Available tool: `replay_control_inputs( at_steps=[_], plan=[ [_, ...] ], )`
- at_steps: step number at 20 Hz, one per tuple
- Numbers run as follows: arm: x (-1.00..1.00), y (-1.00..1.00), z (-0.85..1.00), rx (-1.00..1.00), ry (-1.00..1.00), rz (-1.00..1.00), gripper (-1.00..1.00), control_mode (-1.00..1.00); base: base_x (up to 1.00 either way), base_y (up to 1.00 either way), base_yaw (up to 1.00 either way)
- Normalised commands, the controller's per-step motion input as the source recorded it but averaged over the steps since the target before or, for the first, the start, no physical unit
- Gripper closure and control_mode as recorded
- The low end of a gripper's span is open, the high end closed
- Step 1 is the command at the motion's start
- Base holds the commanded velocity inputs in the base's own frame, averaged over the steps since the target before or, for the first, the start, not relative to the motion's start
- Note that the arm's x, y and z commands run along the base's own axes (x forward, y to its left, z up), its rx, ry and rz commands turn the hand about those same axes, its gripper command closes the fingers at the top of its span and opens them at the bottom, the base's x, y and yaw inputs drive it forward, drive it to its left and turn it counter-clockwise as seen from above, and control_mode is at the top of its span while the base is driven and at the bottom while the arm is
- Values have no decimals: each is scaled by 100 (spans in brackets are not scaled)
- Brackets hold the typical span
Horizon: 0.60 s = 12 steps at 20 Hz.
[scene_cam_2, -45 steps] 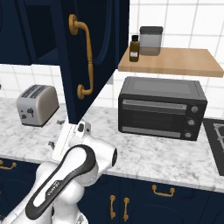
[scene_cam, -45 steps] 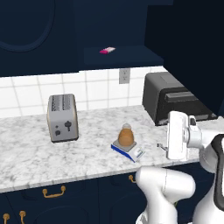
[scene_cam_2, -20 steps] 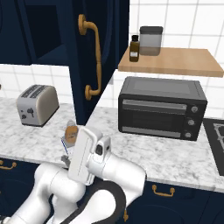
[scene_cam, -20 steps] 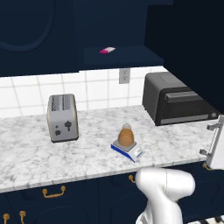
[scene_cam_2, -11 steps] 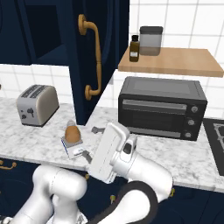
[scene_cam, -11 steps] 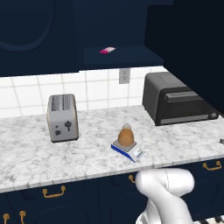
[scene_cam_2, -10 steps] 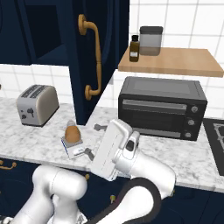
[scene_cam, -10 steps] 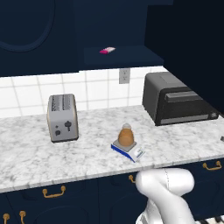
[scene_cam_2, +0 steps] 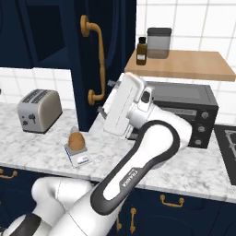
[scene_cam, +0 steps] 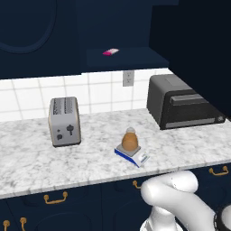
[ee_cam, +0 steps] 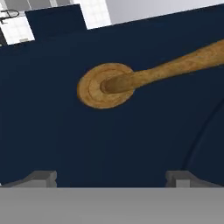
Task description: Pick the honey bottle and place it on the digital scale for weighing, and close the cabinet.
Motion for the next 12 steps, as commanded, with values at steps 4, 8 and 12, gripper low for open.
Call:
replay_control_inputs(
  at_steps=[4, 8, 12],
  plan=[
    [13, 69, 88, 0, -6, 2, -100, -100, 0, 0, 0],
    [1, 100, 1, 0, -2, 1, -100, -100, 0, 0, 0],
    [71, 100, 0, 0, 0, 0, -100, -100, 0, 0, 0]
  ],
)
